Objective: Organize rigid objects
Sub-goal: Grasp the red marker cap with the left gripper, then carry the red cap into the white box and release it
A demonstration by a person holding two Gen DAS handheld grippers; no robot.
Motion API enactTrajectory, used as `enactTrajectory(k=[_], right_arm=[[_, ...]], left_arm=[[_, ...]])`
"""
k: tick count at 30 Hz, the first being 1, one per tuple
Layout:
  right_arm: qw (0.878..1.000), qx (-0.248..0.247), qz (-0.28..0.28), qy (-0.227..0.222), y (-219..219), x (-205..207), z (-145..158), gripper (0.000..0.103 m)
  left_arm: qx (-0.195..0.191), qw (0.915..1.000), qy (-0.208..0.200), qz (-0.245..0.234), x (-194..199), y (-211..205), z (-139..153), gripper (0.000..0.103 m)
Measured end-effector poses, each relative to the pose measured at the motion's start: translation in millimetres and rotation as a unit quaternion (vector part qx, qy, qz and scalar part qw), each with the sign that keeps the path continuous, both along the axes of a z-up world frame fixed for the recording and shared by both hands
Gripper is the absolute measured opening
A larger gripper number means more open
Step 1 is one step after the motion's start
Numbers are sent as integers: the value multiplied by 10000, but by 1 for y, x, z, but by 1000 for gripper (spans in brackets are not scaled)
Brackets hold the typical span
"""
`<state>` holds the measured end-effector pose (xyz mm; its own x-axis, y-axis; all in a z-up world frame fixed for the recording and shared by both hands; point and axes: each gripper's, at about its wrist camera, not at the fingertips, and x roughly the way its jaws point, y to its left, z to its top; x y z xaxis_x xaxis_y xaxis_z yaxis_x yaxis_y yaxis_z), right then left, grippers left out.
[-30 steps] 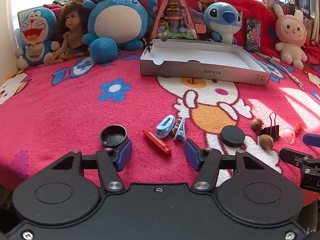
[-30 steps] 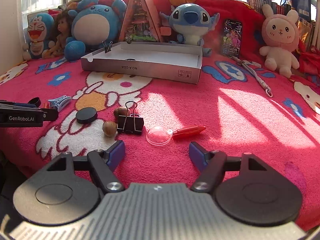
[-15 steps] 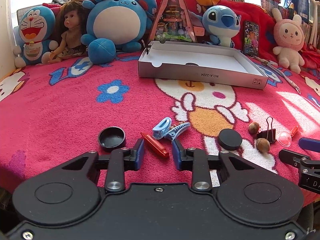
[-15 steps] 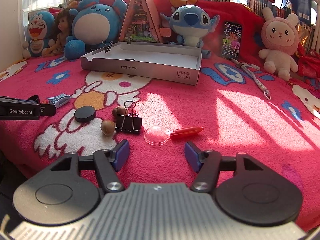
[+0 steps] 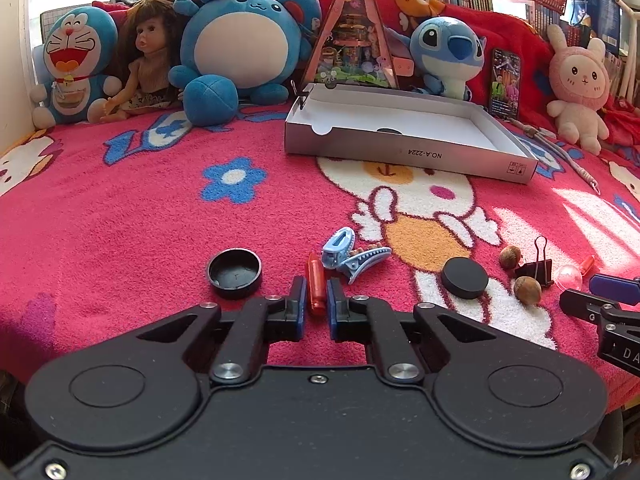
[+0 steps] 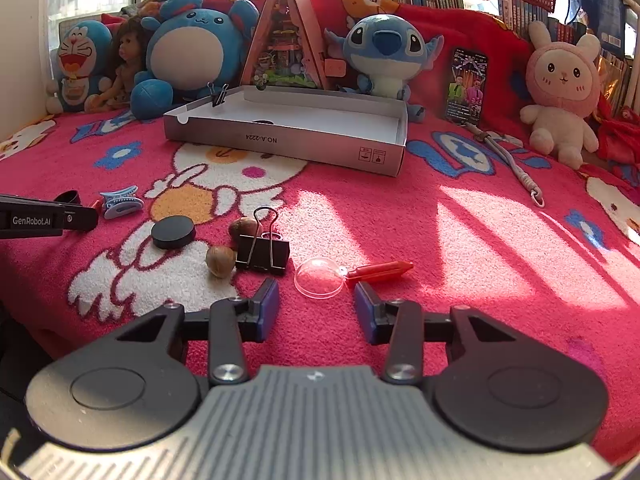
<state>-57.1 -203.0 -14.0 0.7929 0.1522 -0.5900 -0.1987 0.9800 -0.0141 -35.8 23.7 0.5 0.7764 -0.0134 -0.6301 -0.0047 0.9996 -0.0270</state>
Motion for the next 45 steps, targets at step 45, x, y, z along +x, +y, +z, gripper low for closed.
enactTrajectory(k=[45], right_arm=[[9989, 448, -73, -131, 3, 125, 54, 33]], left_arm=[[-618, 9948, -236, -778, 135, -34, 65, 10]])
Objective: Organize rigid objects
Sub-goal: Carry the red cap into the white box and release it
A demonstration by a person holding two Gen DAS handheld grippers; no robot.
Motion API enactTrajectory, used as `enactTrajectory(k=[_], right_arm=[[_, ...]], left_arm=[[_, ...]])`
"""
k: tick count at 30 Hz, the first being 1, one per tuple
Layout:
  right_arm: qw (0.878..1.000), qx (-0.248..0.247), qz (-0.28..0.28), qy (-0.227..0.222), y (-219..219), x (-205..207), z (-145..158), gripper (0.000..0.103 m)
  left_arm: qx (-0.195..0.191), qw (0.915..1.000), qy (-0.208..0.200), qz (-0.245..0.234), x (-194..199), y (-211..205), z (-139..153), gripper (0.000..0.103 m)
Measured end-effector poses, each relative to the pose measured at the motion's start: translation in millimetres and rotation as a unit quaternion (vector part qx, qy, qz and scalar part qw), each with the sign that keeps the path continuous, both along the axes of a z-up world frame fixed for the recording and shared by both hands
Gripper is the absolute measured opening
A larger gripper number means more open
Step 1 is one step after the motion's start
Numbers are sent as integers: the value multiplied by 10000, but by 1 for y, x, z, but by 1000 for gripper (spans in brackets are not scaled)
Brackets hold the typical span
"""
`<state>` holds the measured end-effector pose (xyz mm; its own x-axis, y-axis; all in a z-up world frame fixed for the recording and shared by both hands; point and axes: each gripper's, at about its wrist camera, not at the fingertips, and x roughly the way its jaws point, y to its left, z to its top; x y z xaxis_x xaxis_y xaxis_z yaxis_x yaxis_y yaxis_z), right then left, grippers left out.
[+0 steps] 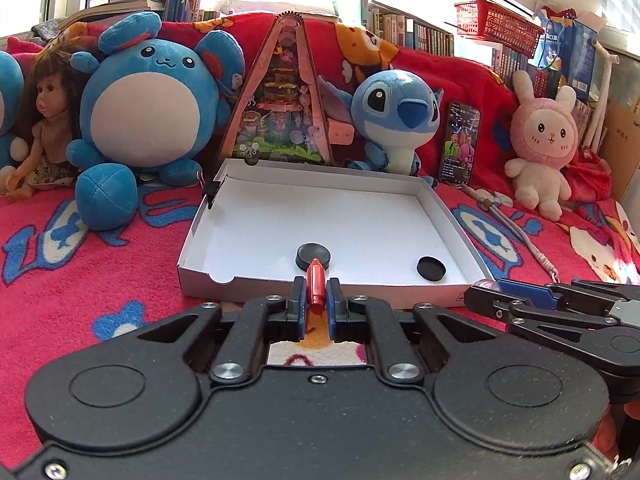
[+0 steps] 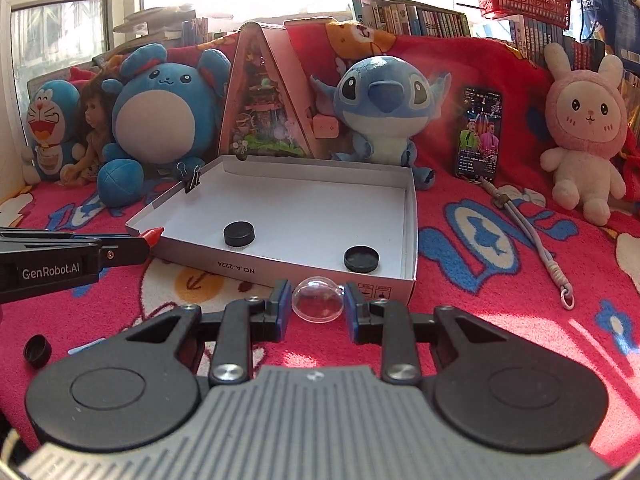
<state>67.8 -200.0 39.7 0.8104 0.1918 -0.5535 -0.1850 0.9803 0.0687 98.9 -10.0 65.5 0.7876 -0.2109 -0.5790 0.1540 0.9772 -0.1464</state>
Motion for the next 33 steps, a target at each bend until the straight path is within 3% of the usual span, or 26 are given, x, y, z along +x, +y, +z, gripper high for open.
enactTrajectory(k=[8, 16, 24, 33], right_arm=[[9999, -63, -23, 146, -3, 48, 13, 33], [9959, 278, -91, 851, -11, 114, 11, 33], [9911, 236, -253, 1287, -9, 155, -9, 33], [9881, 118, -361, 1489, -4, 166, -23, 34]], left_arm=[[-116, 9991, 404, -27, 71, -4, 5, 10], [-33, 9953, 964, -91, 143, -18, -3, 10], [225, 9913, 1276, -218, 175, -34, -28, 10], [255, 9897, 1396, -211, 185, -38, -41, 10]])
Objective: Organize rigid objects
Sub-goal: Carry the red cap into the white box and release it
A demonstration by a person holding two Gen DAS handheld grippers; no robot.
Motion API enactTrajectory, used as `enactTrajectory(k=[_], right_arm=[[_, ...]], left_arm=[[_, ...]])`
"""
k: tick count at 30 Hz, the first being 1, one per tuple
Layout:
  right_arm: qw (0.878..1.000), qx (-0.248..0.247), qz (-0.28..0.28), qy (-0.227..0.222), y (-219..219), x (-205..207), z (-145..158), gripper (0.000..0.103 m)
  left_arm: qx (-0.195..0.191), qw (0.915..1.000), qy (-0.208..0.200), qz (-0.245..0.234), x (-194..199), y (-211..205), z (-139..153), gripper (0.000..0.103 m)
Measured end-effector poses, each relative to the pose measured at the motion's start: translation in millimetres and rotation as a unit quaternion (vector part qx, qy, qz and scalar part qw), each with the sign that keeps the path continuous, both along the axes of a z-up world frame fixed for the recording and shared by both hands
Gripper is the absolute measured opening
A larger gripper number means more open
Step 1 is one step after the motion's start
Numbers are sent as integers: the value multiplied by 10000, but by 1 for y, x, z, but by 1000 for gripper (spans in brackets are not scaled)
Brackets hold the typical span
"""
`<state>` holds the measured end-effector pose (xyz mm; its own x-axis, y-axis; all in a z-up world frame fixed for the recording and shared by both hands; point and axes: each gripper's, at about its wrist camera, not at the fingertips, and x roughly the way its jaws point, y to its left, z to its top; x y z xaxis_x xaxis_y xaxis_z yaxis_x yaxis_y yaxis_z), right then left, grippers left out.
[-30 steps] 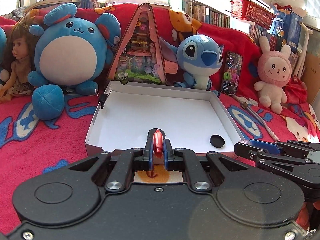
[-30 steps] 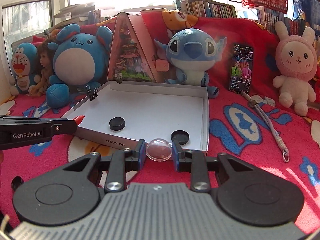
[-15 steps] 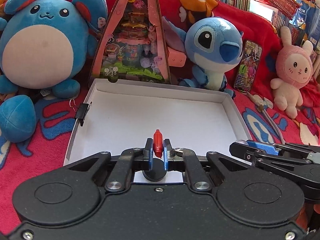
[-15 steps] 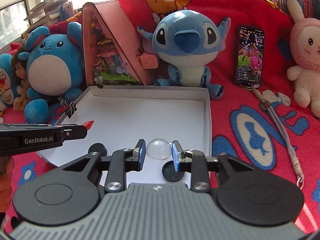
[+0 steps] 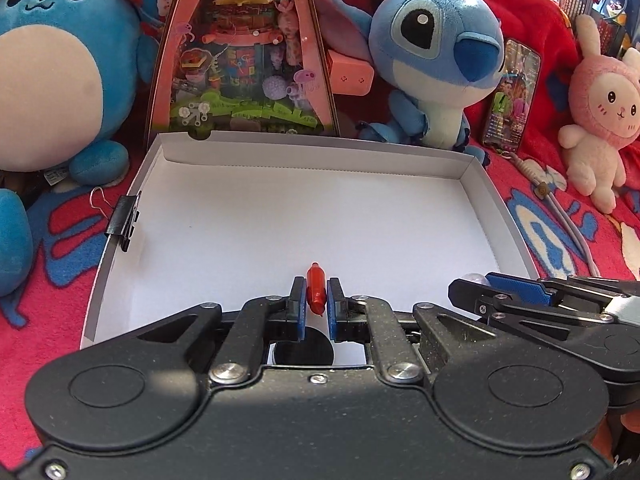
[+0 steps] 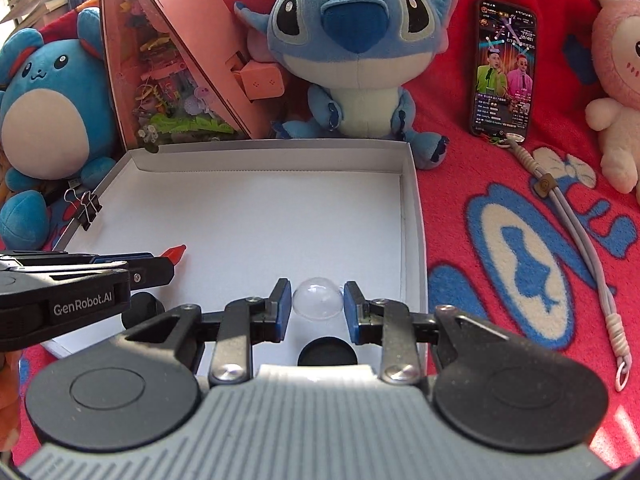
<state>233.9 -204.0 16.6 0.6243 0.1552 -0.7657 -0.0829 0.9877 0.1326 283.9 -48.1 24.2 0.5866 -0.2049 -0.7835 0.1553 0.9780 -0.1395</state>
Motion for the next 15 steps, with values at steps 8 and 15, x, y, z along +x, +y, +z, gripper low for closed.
enactTrajectory(k=[8, 15], right_arm=[[9999, -100, 58, 49, 1, -2, -7, 34], [9999, 0, 101, -136, -3, -10, -3, 39]], left_arm=[[141, 9999, -14, -70, -4, -1, -9, 10], [287, 9992, -250, -142, -16, -3, 0, 19]])
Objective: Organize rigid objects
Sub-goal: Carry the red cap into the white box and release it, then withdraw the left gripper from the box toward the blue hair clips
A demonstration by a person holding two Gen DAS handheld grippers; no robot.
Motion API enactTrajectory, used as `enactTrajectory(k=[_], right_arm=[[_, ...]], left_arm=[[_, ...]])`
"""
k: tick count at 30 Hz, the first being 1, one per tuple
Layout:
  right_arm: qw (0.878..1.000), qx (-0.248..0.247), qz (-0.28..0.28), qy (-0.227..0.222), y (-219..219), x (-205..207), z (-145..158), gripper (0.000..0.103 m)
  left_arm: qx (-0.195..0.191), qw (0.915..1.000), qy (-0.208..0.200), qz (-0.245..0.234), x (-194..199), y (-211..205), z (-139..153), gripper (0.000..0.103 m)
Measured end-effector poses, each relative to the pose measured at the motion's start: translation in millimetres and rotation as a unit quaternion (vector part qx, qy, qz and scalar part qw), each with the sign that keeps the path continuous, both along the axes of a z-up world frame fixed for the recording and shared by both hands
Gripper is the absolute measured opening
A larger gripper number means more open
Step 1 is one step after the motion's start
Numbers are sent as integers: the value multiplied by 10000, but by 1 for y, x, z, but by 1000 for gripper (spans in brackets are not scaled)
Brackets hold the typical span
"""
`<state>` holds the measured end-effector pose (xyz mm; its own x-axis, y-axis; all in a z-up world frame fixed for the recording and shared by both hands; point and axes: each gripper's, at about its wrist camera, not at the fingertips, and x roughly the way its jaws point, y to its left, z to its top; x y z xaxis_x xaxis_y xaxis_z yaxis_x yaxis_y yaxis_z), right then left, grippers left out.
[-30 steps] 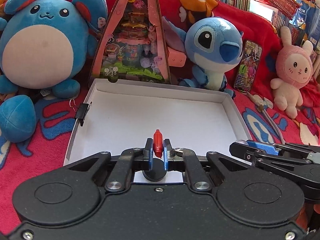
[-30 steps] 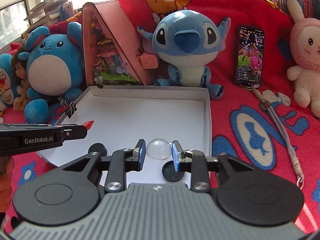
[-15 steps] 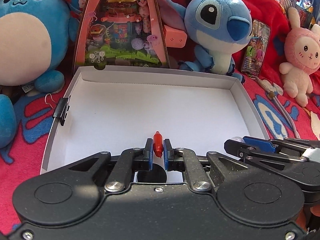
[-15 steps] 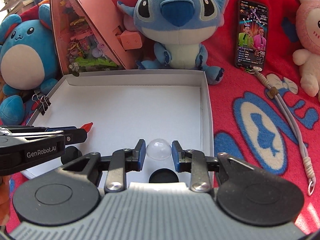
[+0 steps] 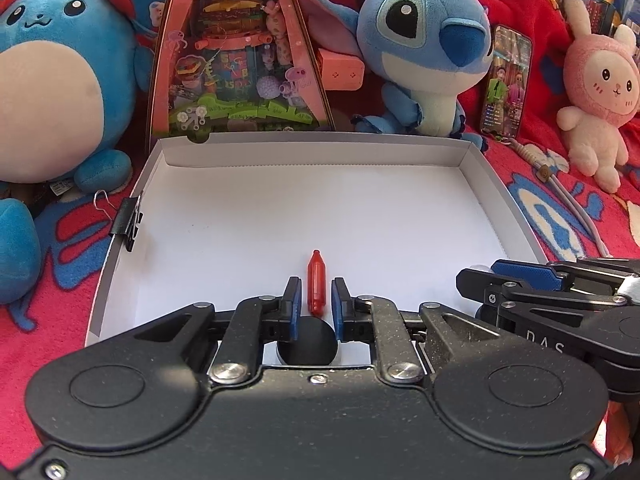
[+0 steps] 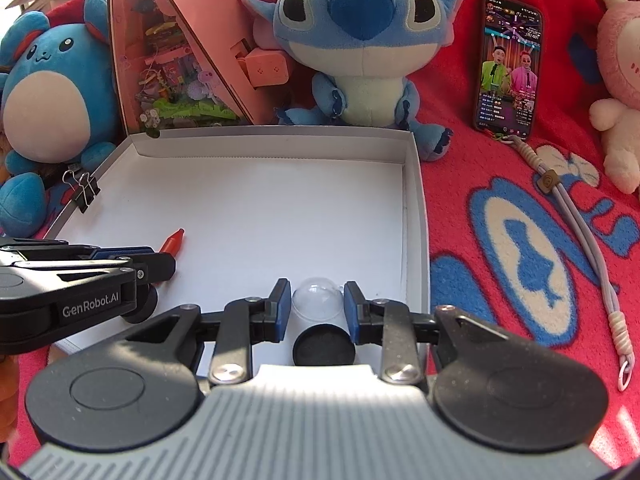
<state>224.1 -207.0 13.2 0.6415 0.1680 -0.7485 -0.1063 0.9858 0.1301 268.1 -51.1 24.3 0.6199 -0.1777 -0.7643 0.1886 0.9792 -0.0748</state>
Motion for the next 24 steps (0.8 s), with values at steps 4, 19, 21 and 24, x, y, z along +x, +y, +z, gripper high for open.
enactTrajectory(k=[4, 19, 21, 24], right_arm=[[9995, 28, 89, -311, -5, -18, 12, 55], [9889, 29, 743, -1288, -14, -133, 32, 87], [9876, 24, 791, -1358, -14, -148, 32, 89], [9856, 20, 843, -1468, -12, -166, 29, 92]], left_arm=[[-9, 9996, -275, -98, -22, 4, 17, 45], [-494, 9938, -971, -234, -148, 31, 45, 77], [-499, 9928, -1066, -229, -164, 32, 45, 78], [-476, 9919, -1158, -197, -185, 34, 41, 80]])
